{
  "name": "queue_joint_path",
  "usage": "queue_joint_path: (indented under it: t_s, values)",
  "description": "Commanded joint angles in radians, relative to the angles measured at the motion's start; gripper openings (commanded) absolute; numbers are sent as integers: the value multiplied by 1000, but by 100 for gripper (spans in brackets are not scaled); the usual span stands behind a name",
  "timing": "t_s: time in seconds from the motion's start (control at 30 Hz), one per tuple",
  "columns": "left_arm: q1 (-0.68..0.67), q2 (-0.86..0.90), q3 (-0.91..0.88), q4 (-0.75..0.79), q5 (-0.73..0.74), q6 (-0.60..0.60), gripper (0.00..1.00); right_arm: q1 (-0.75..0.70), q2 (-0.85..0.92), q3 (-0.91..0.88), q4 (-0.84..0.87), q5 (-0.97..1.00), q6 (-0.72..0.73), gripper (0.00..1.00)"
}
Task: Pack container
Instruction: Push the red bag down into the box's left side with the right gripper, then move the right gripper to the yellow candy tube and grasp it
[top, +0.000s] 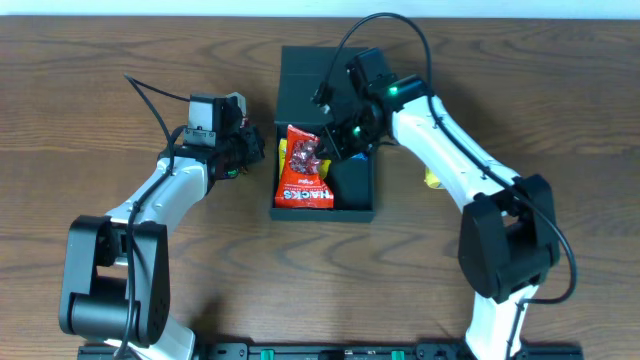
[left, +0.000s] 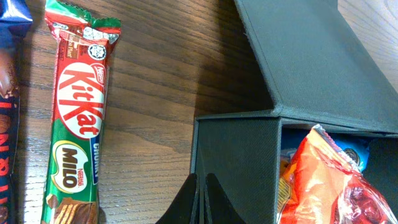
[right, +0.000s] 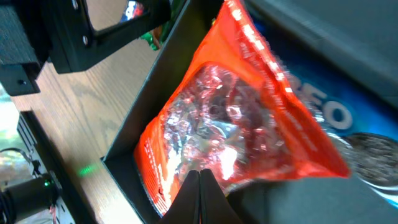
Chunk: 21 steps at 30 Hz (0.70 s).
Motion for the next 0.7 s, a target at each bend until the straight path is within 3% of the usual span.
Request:
queue_joint_path:
  t_s: [0.0,0.27,0.4,0.53,0.67]
  values:
    - [0,-18,15,0,7,3,6,5,25,-8,8,0,14,1]
    - [0,-18,16,0,7,3,6,-55,-8,84,-51,29,30,2]
    - [0,-18,16,0,7,4,6,-180,-74,103,-116,410,142,1]
    - [0,-18,15,0,7,4,6,-291,-57,85,-257,599,158,1]
    - [0,-18,15,0,7,4,6,-356,-48,26,-295,610,191,38]
